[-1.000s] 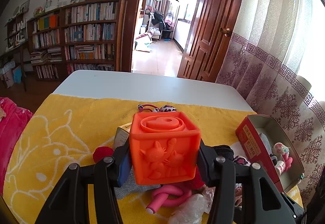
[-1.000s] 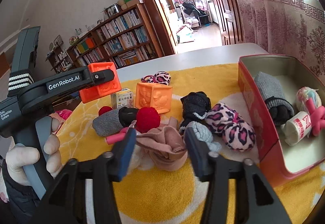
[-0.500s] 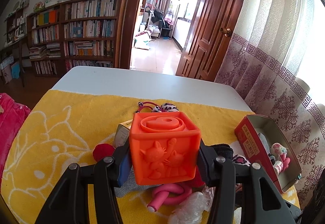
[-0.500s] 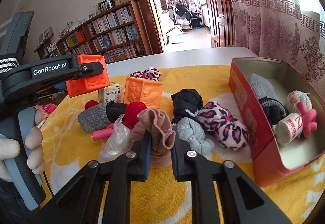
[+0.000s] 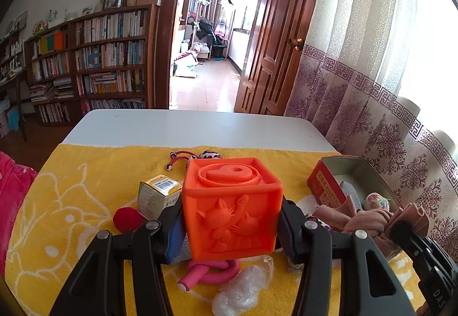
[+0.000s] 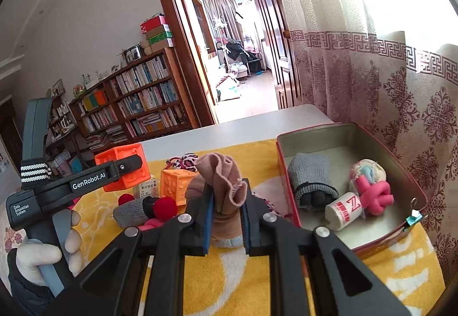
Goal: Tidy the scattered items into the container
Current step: 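Carry the orange block and tan sock into the tin and release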
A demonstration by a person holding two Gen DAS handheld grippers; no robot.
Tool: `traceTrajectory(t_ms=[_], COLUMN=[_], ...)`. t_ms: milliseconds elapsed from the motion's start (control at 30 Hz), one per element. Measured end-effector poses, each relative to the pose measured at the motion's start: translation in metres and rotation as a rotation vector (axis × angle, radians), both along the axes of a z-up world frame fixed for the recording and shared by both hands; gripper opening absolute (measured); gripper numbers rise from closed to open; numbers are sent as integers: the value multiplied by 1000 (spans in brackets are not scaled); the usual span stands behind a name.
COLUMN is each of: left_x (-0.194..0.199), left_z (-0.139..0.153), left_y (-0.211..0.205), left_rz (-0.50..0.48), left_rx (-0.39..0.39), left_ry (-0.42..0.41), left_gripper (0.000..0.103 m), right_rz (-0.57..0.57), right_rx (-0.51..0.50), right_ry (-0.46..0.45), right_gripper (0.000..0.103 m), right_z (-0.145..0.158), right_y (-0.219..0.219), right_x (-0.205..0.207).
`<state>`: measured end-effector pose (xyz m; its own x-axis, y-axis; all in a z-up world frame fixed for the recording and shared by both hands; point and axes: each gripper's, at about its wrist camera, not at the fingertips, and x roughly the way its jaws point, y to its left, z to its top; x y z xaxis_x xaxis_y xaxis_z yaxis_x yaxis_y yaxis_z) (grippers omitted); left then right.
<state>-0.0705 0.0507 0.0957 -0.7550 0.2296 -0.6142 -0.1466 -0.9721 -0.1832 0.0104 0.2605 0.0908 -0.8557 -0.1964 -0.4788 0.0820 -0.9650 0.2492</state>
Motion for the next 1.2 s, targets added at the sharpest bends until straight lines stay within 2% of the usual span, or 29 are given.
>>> traceTrajectory(t_ms=[233,500,867,1200], left_x=[6,11,14,11], left_z=[9,14,22,9], left_y=[43,105,177,216], left_rz=[-79,-193,-331,-396], left_rx=[-25,-60,-63,-98], left_ry=[14,20,39,19], left_gripper=[56,56,56,56], right_rz=[-146,-252,-325,-367], right_rx=[-30,-60,-80,-97], right_ry=[36,40,19,-7], right_gripper=[18,18,18,18], right_z=[14,13,0,-13], right_y=[58,108,144,163], right_x=[15,21,15,6])
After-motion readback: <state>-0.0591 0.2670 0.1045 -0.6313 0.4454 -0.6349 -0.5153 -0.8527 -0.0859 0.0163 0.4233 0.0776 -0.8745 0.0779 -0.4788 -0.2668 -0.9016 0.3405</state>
